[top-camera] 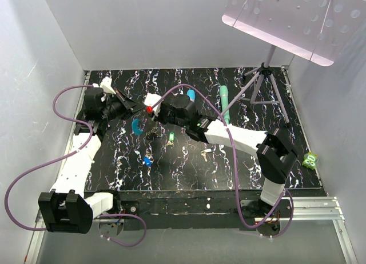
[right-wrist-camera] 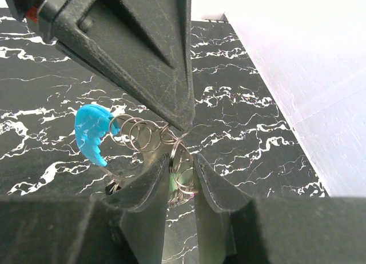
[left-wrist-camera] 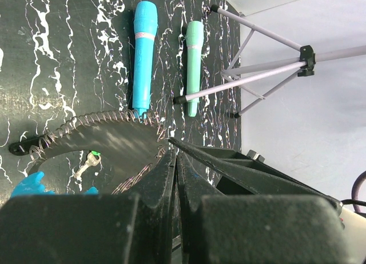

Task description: Put the keys on the keyring

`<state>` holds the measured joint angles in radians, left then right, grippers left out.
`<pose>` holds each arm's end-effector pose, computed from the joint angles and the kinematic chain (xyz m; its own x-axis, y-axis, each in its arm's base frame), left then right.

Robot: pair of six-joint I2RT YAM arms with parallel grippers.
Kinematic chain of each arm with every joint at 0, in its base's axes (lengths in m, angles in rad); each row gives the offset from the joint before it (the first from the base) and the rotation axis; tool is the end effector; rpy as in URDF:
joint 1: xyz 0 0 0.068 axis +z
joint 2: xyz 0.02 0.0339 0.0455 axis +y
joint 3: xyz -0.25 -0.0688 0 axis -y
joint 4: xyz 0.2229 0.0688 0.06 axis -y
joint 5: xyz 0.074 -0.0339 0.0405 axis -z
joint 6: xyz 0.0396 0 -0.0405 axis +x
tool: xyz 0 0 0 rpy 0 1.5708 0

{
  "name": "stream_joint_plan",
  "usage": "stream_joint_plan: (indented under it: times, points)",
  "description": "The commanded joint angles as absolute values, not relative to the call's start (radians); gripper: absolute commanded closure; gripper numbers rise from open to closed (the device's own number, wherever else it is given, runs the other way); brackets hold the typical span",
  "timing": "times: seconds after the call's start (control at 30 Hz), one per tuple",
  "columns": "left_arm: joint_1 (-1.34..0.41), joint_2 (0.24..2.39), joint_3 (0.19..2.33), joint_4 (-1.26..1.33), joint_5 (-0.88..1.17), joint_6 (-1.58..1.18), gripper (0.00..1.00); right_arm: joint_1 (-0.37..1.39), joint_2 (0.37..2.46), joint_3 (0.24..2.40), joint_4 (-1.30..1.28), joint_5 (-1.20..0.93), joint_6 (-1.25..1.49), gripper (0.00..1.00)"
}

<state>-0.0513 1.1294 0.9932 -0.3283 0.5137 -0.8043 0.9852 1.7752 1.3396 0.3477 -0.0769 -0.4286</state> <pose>0.2379 -0.0317 0.3201 -0.6585 -0.5944 -0.4615 0.0130 0.6042 -0.7967 0.2247 0.3444 0.3087 0.3188 -0.2691 -0.9088 -0.8144 0.4128 -0.4079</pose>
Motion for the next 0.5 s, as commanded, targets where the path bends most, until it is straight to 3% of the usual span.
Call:
stream_joint_plan:
  times: [0.0,0.47]
  points:
    - [-0.041,1.081,0.985,-0.299,0.537,-0.802,1.0,0.991,1.738,1.362,0.413,-0.041,-0.443,0.7]
    - [-0.04,1.08,0.968,-0.285,0.575,-0.787,1.0,0.991,1.736,1.393,0.362,-0.09,-0.419,0.79]
